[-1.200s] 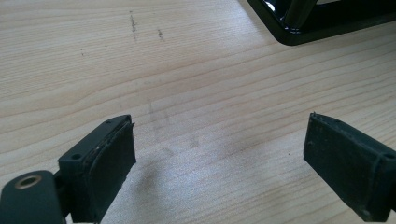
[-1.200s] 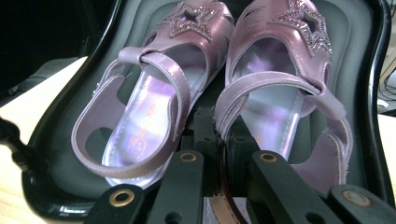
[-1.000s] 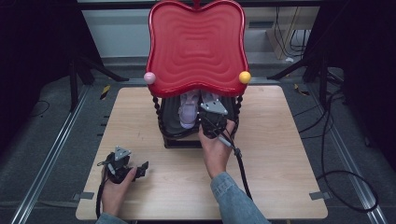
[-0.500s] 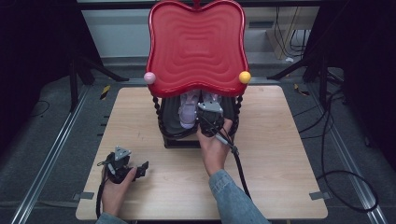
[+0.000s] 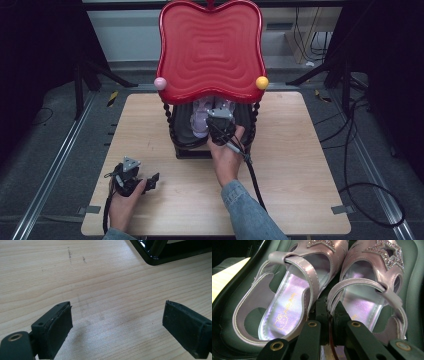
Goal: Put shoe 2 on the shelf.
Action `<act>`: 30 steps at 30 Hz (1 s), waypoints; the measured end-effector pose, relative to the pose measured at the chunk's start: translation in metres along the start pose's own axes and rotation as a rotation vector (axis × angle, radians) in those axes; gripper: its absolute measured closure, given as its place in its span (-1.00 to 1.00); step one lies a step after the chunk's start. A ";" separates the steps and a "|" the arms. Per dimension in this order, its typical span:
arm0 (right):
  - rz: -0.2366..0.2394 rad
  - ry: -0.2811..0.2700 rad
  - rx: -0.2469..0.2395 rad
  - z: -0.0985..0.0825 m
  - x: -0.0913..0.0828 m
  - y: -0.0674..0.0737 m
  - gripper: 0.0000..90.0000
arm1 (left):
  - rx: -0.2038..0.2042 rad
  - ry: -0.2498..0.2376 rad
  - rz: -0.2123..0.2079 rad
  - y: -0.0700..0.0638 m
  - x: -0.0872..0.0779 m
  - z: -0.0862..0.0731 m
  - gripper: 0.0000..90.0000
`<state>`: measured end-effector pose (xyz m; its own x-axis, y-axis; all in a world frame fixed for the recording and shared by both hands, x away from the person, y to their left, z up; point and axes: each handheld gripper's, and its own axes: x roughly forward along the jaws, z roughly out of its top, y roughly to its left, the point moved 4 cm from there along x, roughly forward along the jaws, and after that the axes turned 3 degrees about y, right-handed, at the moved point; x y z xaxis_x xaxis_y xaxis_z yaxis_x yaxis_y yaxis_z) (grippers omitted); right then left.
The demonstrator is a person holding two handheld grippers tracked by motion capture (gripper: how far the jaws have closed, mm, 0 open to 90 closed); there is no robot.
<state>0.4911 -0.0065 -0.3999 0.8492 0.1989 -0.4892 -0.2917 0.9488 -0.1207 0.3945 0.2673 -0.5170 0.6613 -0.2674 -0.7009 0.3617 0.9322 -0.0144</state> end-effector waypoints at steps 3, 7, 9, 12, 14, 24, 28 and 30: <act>0.002 0.006 -0.005 0.000 0.001 0.000 0.90 | -0.005 0.000 -0.003 -0.001 0.000 0.000 -0.82; 0.025 0.008 0.002 0.001 0.000 -0.002 0.77 | -0.003 0.000 -0.004 -0.001 0.001 0.000 -0.82; 0.025 0.009 -0.001 0.001 -0.001 -0.003 0.70 | 0.004 0.003 -0.003 -0.001 0.001 0.000 -0.82; 0.025 0.008 -0.005 0.001 -0.004 -0.005 0.61 | 0.005 0.003 -0.003 -0.003 0.001 0.000 -0.82; 0.028 0.008 -0.007 0.001 -0.006 -0.005 0.57 | 0.006 0.001 -0.003 -0.003 0.001 0.000 -0.82; 0.052 -0.005 -0.008 0.004 -0.028 -0.005 0.53 | 0.008 -0.002 -0.002 -0.004 0.000 0.001 -0.82; 0.076 -0.001 -0.002 0.002 -0.034 -0.005 0.48 | 0.009 -0.002 -0.002 -0.005 0.000 0.001 -0.82; 0.083 -0.004 0.004 0.001 -0.037 -0.006 0.43 | 0.010 -0.003 -0.001 -0.005 0.000 0.001 -0.82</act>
<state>0.4621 -0.0192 -0.3801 0.8241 0.2777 -0.4936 -0.3591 0.9302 -0.0763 0.3937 0.2624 -0.5164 0.6624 -0.2692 -0.6991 0.3689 0.9294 -0.0084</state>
